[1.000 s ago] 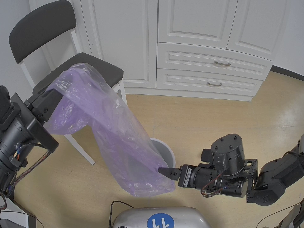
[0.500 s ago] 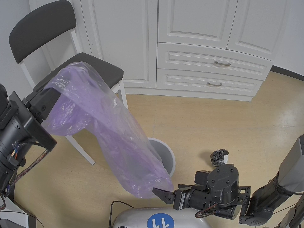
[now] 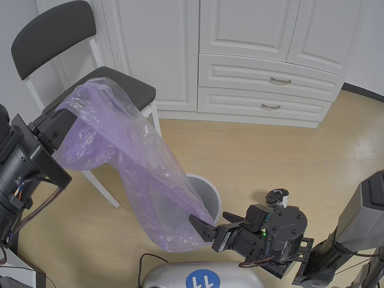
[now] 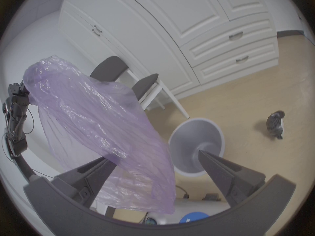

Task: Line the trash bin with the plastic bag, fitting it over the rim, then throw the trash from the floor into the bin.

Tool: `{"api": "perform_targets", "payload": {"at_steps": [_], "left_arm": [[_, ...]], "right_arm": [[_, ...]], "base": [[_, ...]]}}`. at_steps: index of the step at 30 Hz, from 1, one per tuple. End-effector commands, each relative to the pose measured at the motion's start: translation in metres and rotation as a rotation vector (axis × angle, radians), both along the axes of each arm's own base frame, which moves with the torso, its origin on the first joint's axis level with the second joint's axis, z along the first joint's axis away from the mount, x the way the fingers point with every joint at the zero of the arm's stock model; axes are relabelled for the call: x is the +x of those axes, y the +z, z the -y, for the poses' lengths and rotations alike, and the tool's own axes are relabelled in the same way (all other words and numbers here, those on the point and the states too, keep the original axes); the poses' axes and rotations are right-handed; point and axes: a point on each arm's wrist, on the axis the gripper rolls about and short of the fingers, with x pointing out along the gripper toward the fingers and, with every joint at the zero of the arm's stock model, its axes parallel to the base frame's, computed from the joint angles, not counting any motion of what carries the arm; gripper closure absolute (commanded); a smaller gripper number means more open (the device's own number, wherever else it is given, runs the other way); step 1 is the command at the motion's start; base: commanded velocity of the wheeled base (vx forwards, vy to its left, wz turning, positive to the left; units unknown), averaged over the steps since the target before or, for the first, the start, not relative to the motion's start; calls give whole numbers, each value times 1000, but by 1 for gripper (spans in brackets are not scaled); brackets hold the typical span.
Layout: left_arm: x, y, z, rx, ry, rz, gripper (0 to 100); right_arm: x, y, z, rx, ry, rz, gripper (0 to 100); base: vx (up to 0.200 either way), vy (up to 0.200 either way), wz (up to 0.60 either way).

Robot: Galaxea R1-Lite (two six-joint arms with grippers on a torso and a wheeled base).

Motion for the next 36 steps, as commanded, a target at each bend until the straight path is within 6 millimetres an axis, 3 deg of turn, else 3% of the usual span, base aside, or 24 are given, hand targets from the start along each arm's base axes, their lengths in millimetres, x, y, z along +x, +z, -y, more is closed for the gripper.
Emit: {"api": "perform_targets", "payload": {"at_steps": [1, 8, 17, 26, 36], "left_arm": [[0, 0, 1, 3, 0, 1, 100], [0, 1, 1, -1, 1, 4, 100], [0, 4, 0, -10, 2, 10, 100], [0, 8, -2, -22, 15, 24, 100], [2, 13, -5, -44, 71, 28, 100]], "right_arm": [[4, -14, -5, -46, -45, 43, 0], [10, -39, -13, -156, -107, 122, 0], [25, -28, -19, -86, -188, 151, 0], [45, 0, -15, 53, -261, 187, 0], [66, 5, -6, 117, -327, 187, 0]], "base": [[0, 0, 0], [0, 0, 0], [0, 0, 0], [0, 0, 0], [0, 0, 0]]}}
